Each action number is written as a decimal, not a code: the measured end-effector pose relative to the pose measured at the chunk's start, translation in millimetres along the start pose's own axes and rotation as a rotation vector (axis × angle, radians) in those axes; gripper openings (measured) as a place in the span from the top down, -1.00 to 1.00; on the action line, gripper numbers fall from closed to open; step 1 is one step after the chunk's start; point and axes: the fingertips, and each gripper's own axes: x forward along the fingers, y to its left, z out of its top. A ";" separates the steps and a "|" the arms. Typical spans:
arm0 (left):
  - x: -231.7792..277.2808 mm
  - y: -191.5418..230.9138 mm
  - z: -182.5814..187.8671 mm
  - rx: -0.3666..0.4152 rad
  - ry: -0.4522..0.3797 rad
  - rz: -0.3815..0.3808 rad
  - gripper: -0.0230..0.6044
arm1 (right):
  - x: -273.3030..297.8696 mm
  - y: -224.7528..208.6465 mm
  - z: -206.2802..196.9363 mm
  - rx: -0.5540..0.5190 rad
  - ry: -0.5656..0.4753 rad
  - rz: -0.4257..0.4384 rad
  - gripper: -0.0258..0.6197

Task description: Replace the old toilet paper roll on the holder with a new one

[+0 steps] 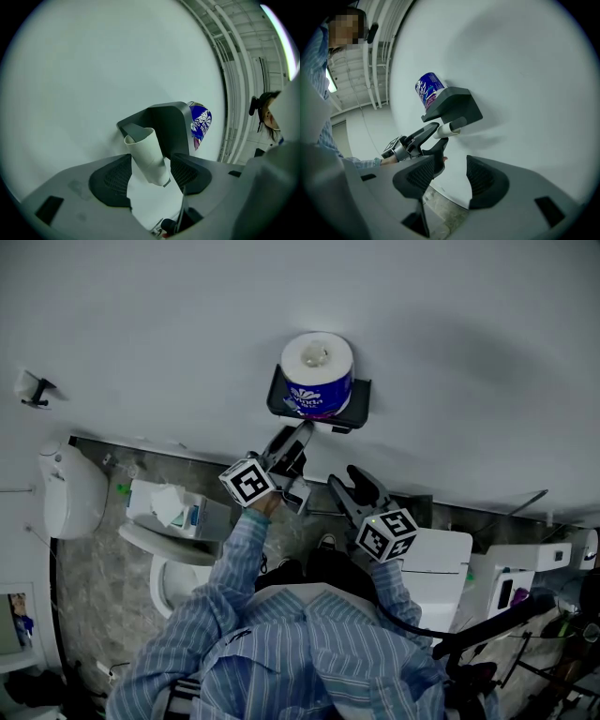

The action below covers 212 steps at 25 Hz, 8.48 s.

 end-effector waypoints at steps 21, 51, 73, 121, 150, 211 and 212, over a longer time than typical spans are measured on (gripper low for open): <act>57.3 -33.1 -105.3 0.018 0.349 -0.127 0.35 | -47.7 -46.2 17.2 0.008 -0.085 -0.138 0.31; -52.0 0.9 -69.3 0.372 0.419 0.079 0.35 | 24.6 60.8 173.4 -0.538 -0.136 0.053 -0.09; -105.6 21.4 -43.2 0.348 0.364 0.168 0.35 | 80.0 74.1 200.4 -0.582 -0.033 -0.136 -0.33; -87.5 -3.8 -51.7 0.338 0.381 0.084 0.35 | -68.4 -66.0 131.8 0.405 -0.454 -0.271 -0.35; -107.1 -0.2 -45.9 0.338 0.330 0.160 0.35 | -5.2 -84.4 65.0 1.262 -0.636 -0.019 -0.35; -126.2 -7.4 -33.8 0.352 0.311 0.175 0.35 | 54.5 40.4 28.1 0.647 -0.015 0.272 -0.34; -126.7 -7.5 -33.3 0.352 0.311 0.174 0.35 | 52.3 40.7 28.0 0.644 -0.019 0.267 -0.34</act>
